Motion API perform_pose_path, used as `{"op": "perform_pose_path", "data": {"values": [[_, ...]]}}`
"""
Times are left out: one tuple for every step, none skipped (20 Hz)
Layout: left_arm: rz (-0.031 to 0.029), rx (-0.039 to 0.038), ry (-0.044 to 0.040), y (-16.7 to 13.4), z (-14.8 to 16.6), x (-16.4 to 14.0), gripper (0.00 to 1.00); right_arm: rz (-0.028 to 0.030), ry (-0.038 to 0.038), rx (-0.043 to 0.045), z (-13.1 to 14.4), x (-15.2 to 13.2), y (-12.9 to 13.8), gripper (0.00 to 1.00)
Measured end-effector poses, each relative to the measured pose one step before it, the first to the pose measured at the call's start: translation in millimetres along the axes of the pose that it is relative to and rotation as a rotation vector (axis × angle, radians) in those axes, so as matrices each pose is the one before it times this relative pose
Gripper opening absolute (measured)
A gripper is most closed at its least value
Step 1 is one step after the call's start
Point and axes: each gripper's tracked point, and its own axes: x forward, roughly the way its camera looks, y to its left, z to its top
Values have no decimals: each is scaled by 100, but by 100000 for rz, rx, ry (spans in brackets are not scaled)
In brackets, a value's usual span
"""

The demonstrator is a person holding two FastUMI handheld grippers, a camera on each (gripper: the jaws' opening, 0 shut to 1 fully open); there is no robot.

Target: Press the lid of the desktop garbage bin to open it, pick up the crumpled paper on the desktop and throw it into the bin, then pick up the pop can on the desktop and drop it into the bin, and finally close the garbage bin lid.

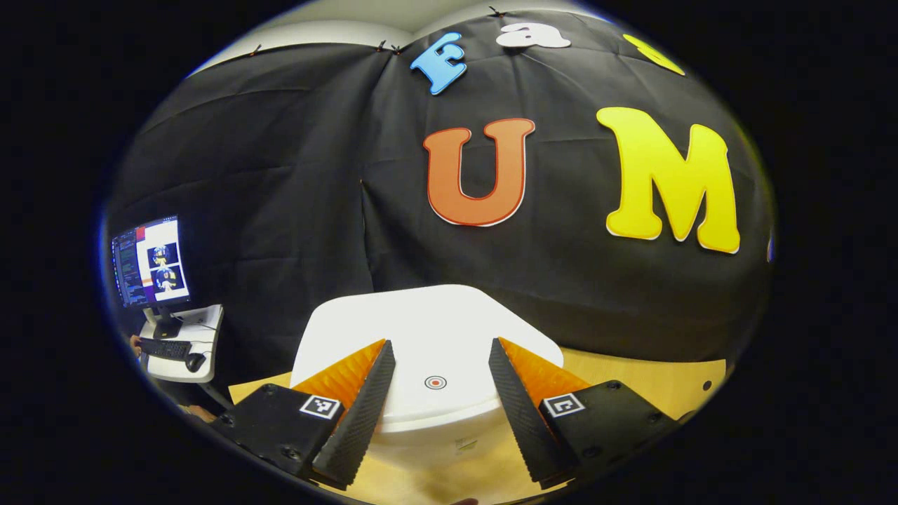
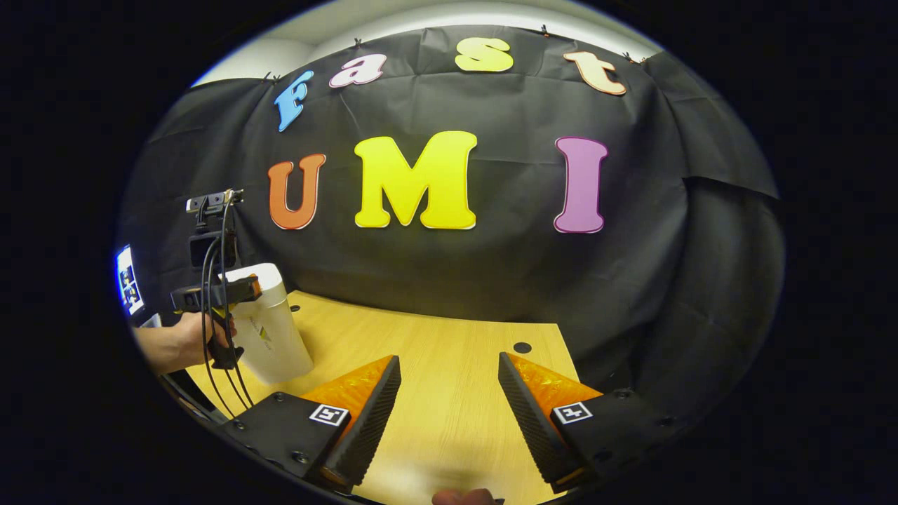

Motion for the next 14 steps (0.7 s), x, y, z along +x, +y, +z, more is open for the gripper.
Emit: {"op": "perform_pose_path", "data": {"values": [[-592, 2661, -1198, -41, 541, -38, 90, -247, 133, 327, -60, 109, 191, 90], [-1664, 2778, -2088, -159, 407, -120, 89, -469, -341, 287, 124, 104, 37, 90], [-3036, 2152, -1475, -317, 353, 93, 89, -453, -496, 339, 246, 103, 13, 90], [-1792, 1986, 277, 65, -4, 4, 87, -597, -688, -291, 258, -33, -6, 90], [-1923, 105, -1228, 34, 466, -132, 85, -934, -1723, -611, 641, -53, -45, 90], [-2075, -71, -3537, 173, 977, -12, 86, -1136, -1924, -615, 663, -164, -122, 88], [-3614, -350, -4599, -372, 1615, -292, 86, -1028, -1922, -242, 728, -23, -89, 90], [-4539, 560, -3037, -915, 1637, -340, 86, -964, -1889, -42, 598, -64, -3, 90], [-4758, 765, -3230, -894, 1678, -716, 87, -1156, -2190, 321, 740, -42, -1, 90], [-5837, 775, -2373, -1190, 1386, -964, 88, -1203, -2601, 351, 860, 62, 49, 88], [-5016, 1077, -2307, -1358, 1551, -1047, 91, -1138, -2598, 444, 1000, 78, 100, 90], [-4227, 1214, -2250, -1022, 1394, -1035, 91, -1212, -2698, 710, 975, 39, 127, 90], [-4475, 229, -1992, -1158, 1165, -702, 93, -1377, -2772, 845, 1064, 163, 134, 90], [-4868, -1259, -1805, -1481, 1387, -759, 93, -1145, -2592, 601, 929, 42, 198, 90]]}}
